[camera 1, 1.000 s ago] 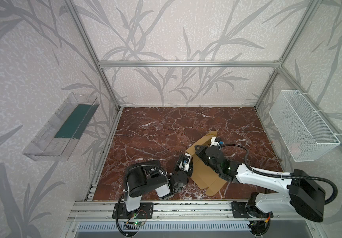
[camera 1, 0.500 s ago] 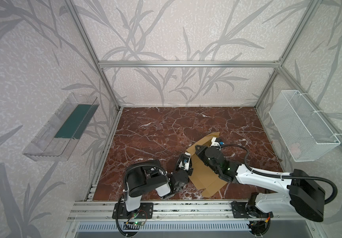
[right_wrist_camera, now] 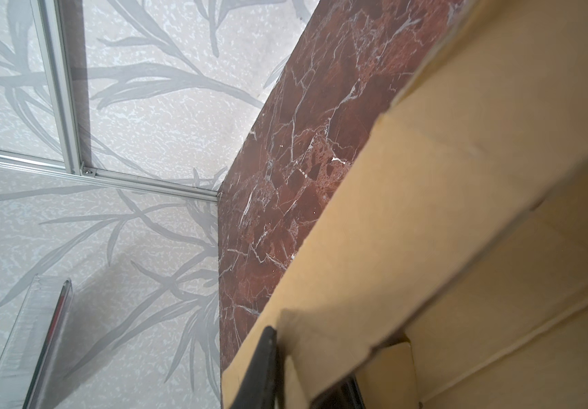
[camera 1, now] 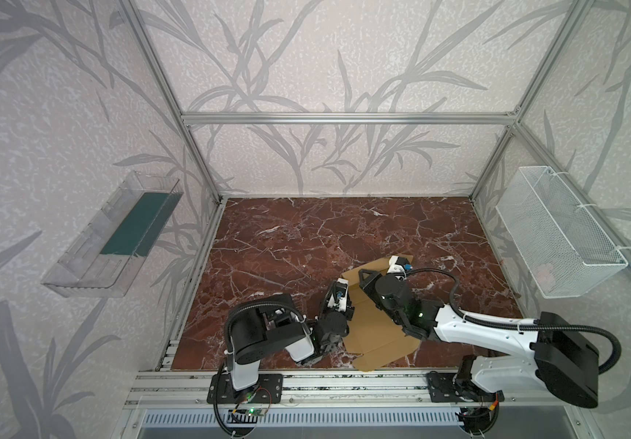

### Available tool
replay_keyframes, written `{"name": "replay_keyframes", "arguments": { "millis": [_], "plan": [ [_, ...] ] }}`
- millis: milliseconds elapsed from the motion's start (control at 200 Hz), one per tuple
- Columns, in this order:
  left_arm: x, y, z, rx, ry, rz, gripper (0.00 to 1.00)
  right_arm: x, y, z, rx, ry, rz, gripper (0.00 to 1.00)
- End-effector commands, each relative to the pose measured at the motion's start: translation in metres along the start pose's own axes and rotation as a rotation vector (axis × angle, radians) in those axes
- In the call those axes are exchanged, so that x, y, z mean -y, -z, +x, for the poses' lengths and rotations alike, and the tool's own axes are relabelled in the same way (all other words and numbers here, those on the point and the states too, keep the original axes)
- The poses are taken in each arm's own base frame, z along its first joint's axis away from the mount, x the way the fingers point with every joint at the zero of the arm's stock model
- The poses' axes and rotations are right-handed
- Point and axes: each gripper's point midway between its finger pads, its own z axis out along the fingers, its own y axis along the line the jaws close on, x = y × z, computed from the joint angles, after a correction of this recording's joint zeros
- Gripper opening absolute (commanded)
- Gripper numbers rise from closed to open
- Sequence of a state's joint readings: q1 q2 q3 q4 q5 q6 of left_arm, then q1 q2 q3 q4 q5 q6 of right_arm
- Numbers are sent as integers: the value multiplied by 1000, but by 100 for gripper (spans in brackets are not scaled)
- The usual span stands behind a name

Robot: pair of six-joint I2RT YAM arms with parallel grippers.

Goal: Assemble paper box
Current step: First fold the bottom flaps of a flat cardboard box at the center of the table.

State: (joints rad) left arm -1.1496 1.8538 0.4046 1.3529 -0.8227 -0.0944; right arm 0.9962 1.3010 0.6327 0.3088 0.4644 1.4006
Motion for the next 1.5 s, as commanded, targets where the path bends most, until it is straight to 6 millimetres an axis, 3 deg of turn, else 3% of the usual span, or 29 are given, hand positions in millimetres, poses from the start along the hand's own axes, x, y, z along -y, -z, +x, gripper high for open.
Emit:
{"name": "replay_keyframes", "arguments": {
  "millis": [0,310,430,510,765,1010,1185,1265,1495],
  "plan": [
    [12,0,-38,88,115,36,22,14,3,17,-34,56,56,20],
    [11,3,-33,79,134,38,11,-11,24,26,-49,92,0,40],
    [5,5,-30,72,129,26,0,-11,37,25,-47,116,15,49],
    [2,7,-27,66,119,18,0,-7,45,22,-52,123,36,52],
    [-6,14,-18,44,110,29,0,1,79,5,-74,195,68,54],
    [-12,20,-10,14,88,48,0,-23,111,-1,-174,388,-7,56],
    [-26,26,-3,9,85,27,0,-26,135,-14,-225,577,8,56],
    [-28,26,-3,11,95,19,0,-29,139,-8,-279,649,-11,56],
    [-31,26,2,3,93,2,0,-1,131,19,-449,700,37,56]
  ]
}}
